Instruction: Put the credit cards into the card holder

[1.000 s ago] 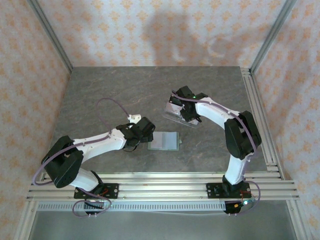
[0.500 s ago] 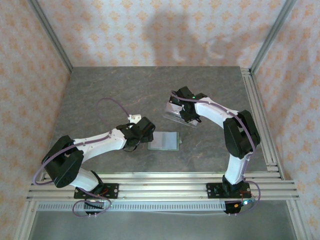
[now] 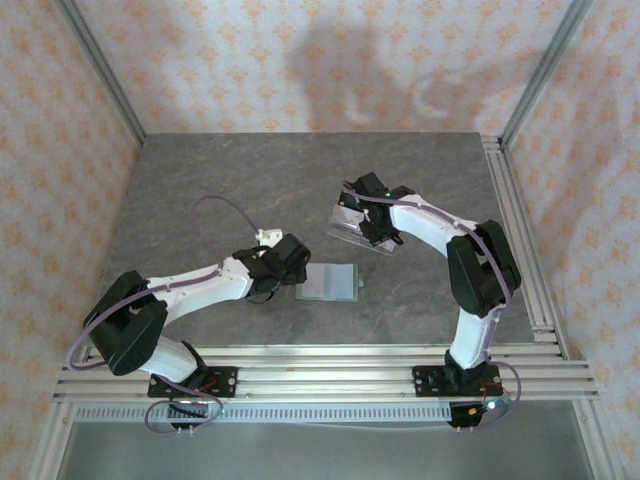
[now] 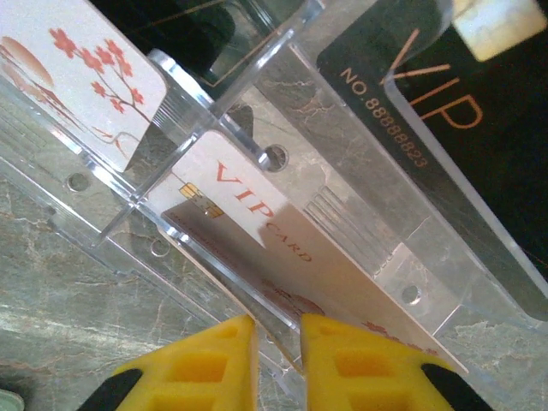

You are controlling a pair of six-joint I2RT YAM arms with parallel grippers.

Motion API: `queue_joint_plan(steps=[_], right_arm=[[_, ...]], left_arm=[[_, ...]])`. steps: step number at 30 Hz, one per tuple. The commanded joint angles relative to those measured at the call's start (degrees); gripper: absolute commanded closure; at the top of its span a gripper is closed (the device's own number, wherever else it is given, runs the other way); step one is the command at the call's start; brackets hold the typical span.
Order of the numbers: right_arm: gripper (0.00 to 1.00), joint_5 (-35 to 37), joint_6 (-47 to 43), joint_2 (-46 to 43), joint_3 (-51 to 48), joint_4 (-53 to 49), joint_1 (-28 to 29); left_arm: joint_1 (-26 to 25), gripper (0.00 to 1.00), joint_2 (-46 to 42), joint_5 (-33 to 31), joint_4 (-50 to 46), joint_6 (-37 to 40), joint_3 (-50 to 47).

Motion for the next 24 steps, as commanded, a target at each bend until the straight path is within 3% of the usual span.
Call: queue_joint_plan(steps=[1, 12, 16, 24], right_arm=[[0.83, -1.02, -0.81, 2.55, 1.01, -2.64, -0.19], [0.92, -6.14, -6.9, 1.51, 2.08, -3.13, -0.19], [1.0, -7.6, -8.98, 0.84, 3.33, -3.76, -0.19], [1.0, -9.67, -10.99, -1.53, 6.51, -5.5, -0.23]], left_arm=[[0.66, 0.0, 0.68, -0.64, 0.6, 0.67, 1.34], [0.66, 0.0, 0.54, -0.68, 0.74, 0.96, 1.34], [0.66, 0.0, 0.33, -0.74, 0.6, 1.2, 1.56], [0.66, 0.0, 0.23, -0.99, 0.35, 1.51, 1.74]])
